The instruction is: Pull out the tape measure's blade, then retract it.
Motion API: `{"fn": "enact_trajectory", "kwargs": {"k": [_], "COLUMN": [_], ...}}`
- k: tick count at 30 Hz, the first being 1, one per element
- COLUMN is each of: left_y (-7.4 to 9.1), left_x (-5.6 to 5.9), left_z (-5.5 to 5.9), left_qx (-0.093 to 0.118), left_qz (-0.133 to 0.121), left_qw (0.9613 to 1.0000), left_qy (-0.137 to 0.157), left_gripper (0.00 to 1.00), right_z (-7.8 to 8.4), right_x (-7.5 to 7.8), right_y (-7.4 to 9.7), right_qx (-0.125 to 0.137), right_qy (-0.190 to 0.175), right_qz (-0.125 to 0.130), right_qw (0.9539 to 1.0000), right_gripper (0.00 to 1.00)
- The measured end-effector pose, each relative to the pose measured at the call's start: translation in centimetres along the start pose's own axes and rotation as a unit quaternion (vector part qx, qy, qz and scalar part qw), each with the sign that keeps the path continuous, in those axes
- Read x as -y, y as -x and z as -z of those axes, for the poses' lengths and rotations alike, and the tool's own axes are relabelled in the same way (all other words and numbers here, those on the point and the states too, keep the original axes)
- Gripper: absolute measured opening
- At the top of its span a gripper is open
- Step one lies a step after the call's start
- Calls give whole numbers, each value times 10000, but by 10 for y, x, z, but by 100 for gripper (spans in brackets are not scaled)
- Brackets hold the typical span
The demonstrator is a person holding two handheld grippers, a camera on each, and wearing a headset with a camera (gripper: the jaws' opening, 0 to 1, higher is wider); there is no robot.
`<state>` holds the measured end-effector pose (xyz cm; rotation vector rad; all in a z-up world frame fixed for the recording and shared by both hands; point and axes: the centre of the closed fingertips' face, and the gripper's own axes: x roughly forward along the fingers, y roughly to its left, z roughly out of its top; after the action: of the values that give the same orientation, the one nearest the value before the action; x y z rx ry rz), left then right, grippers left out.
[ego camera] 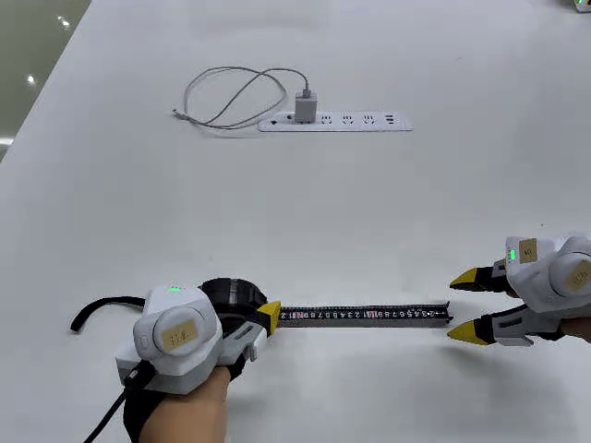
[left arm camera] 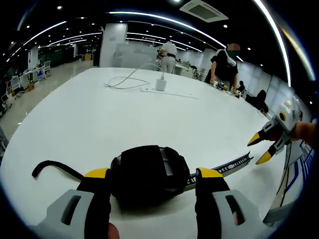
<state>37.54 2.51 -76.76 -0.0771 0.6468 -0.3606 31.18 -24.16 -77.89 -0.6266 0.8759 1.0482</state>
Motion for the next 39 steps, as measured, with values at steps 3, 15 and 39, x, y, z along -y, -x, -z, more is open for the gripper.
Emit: {"fn": "enact_trajectory", "kwargs": {"k": [3,15,39], "left_y": [-1,-2,-4], "left_x": [-1,-4,-5], "left_z": [0,0,3], "left_qx": [-5,-58,-195], "left_qz": [-10,-30,-28], "left_qw": [10000,9999,9997], "left_qy": [44,134,137], "left_gripper": [64,60,60], "right_z": [0,1,6], "right_x": [0,-3,0], "right_y": [-3,-9,-22], "right_qx": [-26,-197,-386], "right_qy": [27,236,646], "right_qz": [-70,-331,-492], "right_qw": [10000,9990,9959], "right_gripper": [33,25,13]}}
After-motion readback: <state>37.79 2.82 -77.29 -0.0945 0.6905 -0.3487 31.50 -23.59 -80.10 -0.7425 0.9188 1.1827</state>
